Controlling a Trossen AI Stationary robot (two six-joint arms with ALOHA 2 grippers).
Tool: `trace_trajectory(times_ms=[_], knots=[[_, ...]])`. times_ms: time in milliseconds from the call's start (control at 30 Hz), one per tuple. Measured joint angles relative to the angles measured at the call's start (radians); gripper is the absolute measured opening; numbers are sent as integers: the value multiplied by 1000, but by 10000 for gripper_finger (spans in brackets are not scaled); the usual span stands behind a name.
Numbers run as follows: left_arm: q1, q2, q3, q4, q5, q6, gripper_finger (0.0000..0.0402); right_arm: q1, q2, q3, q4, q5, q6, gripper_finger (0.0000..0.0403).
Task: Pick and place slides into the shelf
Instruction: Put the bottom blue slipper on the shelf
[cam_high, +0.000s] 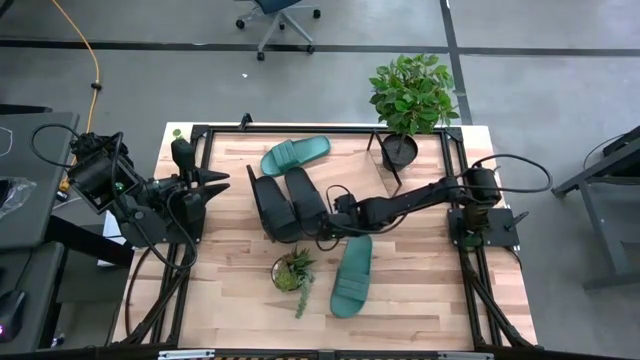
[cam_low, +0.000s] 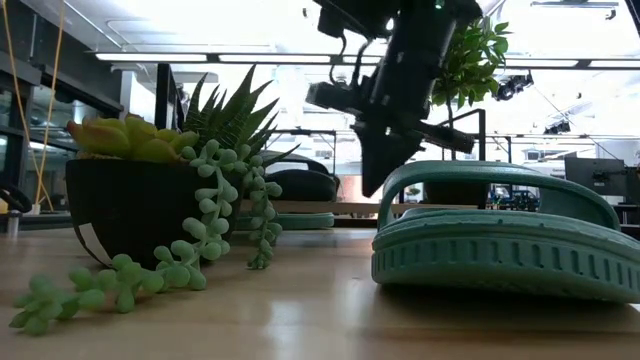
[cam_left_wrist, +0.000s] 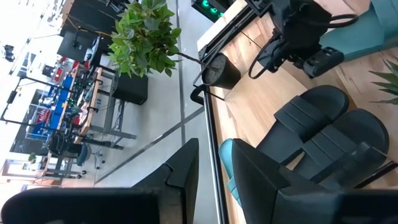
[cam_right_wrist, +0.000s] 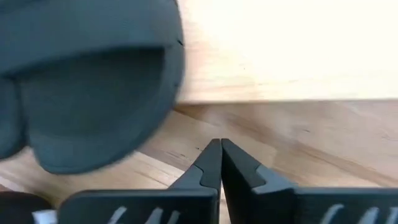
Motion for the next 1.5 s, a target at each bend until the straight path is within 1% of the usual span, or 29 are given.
trace_trajectory(times_ms=[167, 267, 433, 500, 600, 700, 833, 933, 1100, 1167, 1233, 1367, 1433, 1500], knots=[[0, 0, 0, 0, 0, 0, 85, 16, -23, 0, -28, 33, -11, 0], [0, 0, 0, 0, 0, 0, 85, 30, -53, 0, -16, 34, -55, 0], [0, 0, 0, 0, -2, -12, 85, 56, -142, 0, -15, -30, -182, 0], [0, 0, 0, 0, -4, -14, 85, 59, -178, 0, -13, -90, -254, 0], [0, 0, 0, 0, -7, -15, 85, 59, -215, 0, 16, -251, -362, 0], [0, 0, 0, 1, -15, -37, 85, 64, -224, 0, 42, -425, -408, 0], [0, 0, 0, 1, -33, -107, 85, 91, -217, 0, 105, -604, -464, 0], [0, 0, 0, 1, -33, -147, 85, 113, -212, 0, 134, -666, -471, 1], [0, 0, 0, 1, -28, -201, 85, 134, -212, 0, 139, -692, -418, 0], [0, 1, 0, 1, -27, -224, 85, 140, -212, 0, 125, -686, -365, 0], [0, 2, 0, 1, -26, -244, 85, 161, -212, 2, 94, -625, -354, 0], [0, 2, 0, 1, -26, -268, 85, 239, -212, 63, -71, -400, -352, 0], [0, 2, 0, 0, -26, -273, 85, 274, -212, 100, -175, -281, -315, 0], [0, 2, 0, 0, -26, -271, 85, 301, -212, 144, -239, -185, -272, 0]])
